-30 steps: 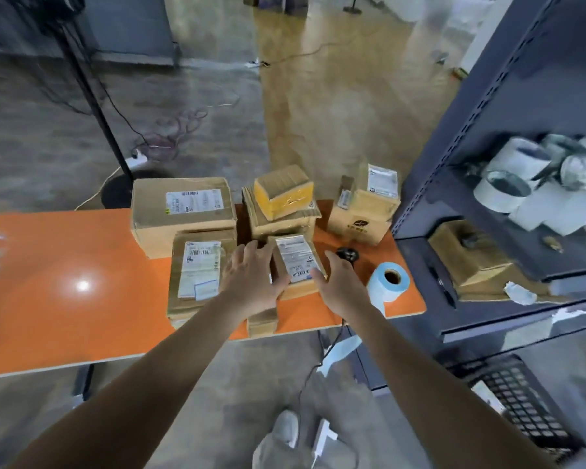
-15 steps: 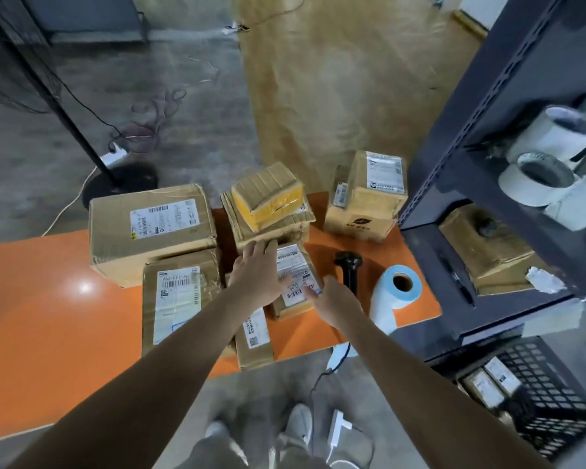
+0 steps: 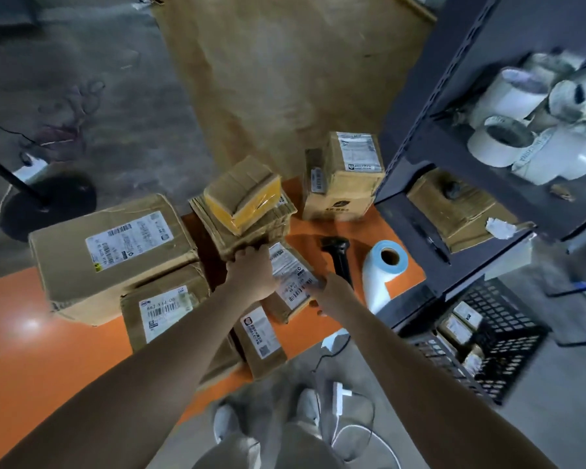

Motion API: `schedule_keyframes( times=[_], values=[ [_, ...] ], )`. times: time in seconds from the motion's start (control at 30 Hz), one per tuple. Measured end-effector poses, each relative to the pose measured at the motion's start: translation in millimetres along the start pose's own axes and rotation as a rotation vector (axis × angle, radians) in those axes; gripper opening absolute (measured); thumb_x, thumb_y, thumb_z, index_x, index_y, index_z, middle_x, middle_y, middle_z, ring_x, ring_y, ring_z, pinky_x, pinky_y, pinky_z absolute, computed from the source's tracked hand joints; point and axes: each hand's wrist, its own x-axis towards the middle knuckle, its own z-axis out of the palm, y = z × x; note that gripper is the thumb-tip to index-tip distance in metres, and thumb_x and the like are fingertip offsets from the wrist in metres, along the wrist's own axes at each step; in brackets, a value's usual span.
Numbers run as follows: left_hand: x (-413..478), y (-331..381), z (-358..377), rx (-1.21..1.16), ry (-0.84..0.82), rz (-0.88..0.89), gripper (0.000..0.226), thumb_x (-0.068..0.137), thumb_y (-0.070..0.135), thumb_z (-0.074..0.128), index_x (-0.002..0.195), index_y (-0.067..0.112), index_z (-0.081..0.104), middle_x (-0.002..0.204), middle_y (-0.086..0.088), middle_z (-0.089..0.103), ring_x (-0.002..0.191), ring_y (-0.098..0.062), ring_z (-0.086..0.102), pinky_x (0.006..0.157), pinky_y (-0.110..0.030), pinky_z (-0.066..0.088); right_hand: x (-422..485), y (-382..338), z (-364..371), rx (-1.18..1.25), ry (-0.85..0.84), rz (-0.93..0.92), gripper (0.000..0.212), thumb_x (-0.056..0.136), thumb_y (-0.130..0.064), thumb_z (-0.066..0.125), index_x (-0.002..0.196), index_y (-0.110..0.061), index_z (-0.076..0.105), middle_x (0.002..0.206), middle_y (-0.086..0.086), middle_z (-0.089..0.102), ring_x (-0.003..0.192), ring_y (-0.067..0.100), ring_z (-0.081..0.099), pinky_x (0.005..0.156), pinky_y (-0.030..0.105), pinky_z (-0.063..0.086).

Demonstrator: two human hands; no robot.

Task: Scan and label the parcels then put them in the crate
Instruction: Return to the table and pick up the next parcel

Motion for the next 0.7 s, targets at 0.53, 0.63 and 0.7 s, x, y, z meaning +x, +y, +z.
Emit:
schedule_keyframes(
  times=[0.53, 0.63, 0.7],
  values=[
    [-12, 34, -52, -0.26, 0.132, 0.088, 0.1, 0.077, 0.045, 0.076, 0.154, 0.026, 0.014, 0.154, -0.013, 0.022, 0.139, -0.036, 0.032, 0.106, -0.047, 0.041, -26, -62, -104, -0.494, 0.177, -0.468, 0.032, 0.099, -0.013, 0.052, 0.131, -0.013, 0.056, 0.108, 0.012, 0.061, 0.092, 0.028, 0.058, 0.061, 0.025, 0.037],
    [-12, 43, -62, -0.282, -0.013, 0.113, 0.086, 0.079, 0.049, 0.074, 0.148, 0.018, 0.033, 0.144, -0.005, 0.045, 0.122, -0.023, 0.051, 0.097, -0.036, 0.047, -24, -71, -109, -0.591, 0.119, -0.616, 0.037, 0.098, -0.008, 0.053, 0.134, -0.016, 0.056, 0.109, 0.011, 0.057, 0.094, 0.025, 0.057, 0.071, 0.028, 0.041],
    [-12, 44, -62, -0.452, -0.108, 0.076, 0.08, 0.078, 0.046, 0.077, 0.144, 0.022, 0.039, 0.131, 0.003, 0.056, 0.108, -0.017, 0.058, 0.089, -0.031, 0.049, -21, -75, -110, -0.653, 0.103, -0.686, 0.037, 0.097, -0.007, 0.053, 0.133, -0.018, 0.057, 0.102, 0.006, 0.051, 0.092, 0.023, 0.054, 0.075, 0.031, 0.043]
  ],
)
